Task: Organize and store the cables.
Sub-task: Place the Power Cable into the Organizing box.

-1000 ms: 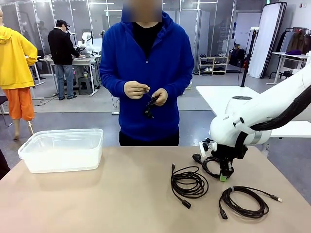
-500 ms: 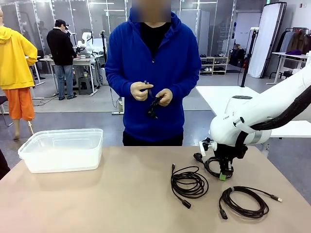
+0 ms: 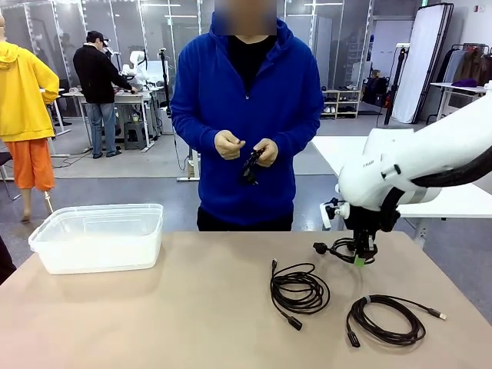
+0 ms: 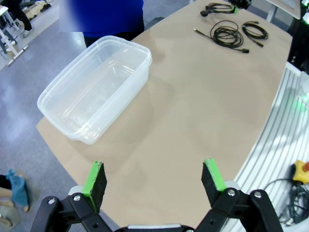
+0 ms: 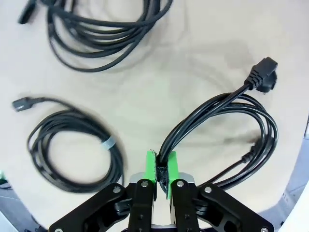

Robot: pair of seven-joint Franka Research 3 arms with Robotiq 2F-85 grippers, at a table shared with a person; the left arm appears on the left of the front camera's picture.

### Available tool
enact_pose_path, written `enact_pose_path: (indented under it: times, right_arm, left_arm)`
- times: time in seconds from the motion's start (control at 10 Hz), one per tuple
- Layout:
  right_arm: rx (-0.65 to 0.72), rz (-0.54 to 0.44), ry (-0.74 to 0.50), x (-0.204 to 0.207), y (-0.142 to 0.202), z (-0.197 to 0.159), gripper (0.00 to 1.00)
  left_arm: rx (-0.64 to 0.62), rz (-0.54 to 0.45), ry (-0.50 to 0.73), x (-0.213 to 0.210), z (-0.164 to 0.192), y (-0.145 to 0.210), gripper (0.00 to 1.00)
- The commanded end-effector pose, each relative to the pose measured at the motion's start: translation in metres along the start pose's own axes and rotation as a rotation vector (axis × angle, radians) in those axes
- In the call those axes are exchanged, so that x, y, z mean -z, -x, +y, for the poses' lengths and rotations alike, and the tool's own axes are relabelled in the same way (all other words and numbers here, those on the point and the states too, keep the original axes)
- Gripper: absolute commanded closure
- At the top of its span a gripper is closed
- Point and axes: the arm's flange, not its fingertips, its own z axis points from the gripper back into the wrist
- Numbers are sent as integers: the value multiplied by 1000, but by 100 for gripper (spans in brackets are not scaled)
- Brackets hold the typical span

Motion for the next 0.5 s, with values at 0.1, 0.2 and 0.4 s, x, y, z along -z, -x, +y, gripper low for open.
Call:
enact_pose_path:
  times: [0.1,0.2,0.4]
  right_arm:
    - [69,19,9,-36,3,9,100]
    - [77,18,22,-43,2,11,100]
    - [79,22,63,-56,-2,18,100]
  left_arm:
    - [13,-8,6,0,0,0,0]
    - [13,-8,6,0,0,0,0]
    - [13,-8,6,0,0,0,0]
